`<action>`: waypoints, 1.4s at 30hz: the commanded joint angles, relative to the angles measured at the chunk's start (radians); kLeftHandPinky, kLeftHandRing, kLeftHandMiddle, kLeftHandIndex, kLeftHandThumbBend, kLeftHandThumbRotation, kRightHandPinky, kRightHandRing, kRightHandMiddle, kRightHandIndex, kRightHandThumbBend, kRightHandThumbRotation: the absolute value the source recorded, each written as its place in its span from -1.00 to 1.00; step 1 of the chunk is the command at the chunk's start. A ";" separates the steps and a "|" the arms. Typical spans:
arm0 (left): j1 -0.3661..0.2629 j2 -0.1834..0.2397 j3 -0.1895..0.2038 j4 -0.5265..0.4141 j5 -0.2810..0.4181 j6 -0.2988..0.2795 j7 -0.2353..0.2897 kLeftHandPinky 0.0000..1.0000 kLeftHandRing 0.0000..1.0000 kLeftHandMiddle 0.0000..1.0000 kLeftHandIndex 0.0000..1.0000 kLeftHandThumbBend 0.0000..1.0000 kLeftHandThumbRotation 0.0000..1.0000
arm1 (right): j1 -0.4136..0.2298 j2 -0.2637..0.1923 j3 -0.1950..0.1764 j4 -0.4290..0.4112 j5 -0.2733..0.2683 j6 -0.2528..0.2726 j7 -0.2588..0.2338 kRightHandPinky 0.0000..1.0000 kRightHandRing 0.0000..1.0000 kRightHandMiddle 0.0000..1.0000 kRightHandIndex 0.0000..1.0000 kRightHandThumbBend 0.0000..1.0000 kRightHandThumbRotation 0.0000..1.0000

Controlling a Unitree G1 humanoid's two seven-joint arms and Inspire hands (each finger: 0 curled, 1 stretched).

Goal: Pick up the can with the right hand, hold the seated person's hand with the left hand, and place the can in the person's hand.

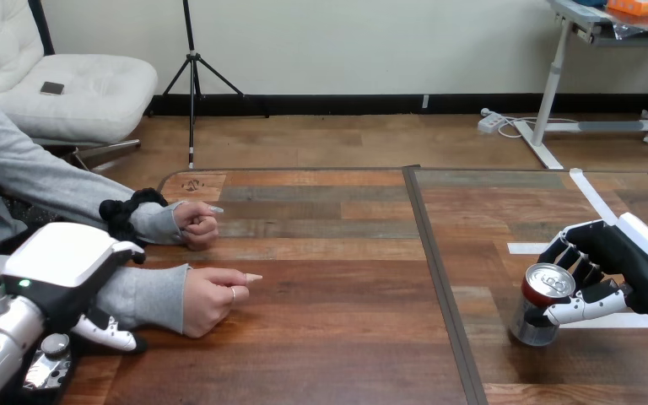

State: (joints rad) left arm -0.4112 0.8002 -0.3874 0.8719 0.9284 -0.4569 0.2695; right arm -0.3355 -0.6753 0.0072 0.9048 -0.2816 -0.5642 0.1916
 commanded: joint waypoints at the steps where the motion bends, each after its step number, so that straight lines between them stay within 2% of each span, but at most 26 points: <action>1: -0.098 -0.007 -0.040 0.018 0.022 0.003 -0.003 0.48 0.57 0.62 0.58 1.00 -0.02 | -0.072 -0.021 -0.009 -0.038 0.013 -0.016 -0.009 -0.32 -0.26 -0.18 -0.14 0.54 -1.00; 10: -0.137 -0.016 -0.078 0.052 0.044 0.017 -0.026 0.50 0.60 0.65 0.61 1.00 0.03 | -0.069 -0.024 -0.009 -0.050 0.011 -0.006 -0.006 -0.33 -0.27 -0.18 -0.13 0.53 -1.00; 22: -0.176 -0.030 -0.117 0.109 0.043 0.014 -0.019 0.51 0.60 0.65 0.62 1.00 0.03 | -0.066 -0.022 -0.016 -0.056 0.025 -0.015 0.005 -0.34 -0.27 -0.18 -0.13 0.53 -1.00; 29: -0.185 -0.035 -0.113 0.116 0.009 0.004 -0.056 0.52 0.60 0.65 0.61 1.00 -0.03 | -0.062 -0.024 -0.016 -0.064 0.020 -0.009 -0.001 -0.34 -0.27 -0.19 -0.14 0.54 -1.00; 37: -0.202 -0.039 -0.130 0.138 0.017 0.004 -0.072 0.52 0.59 0.64 0.61 1.00 -0.04 | -0.062 -0.025 -0.017 -0.065 0.025 -0.009 0.009 -0.34 -0.27 -0.19 -0.14 0.53 -1.00; 42: -0.214 -0.044 -0.138 0.152 0.019 0.016 -0.107 0.55 0.60 0.65 0.62 1.00 -0.06 | -0.064 -0.025 -0.019 -0.064 0.029 -0.007 0.016 -0.34 -0.28 -0.19 -0.14 0.52 -1.00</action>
State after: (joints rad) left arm -0.5665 0.7735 -0.4988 0.9963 0.9456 -0.4582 0.1911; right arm -0.3354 -0.6753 0.0072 0.9006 -0.2793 -0.5574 0.2101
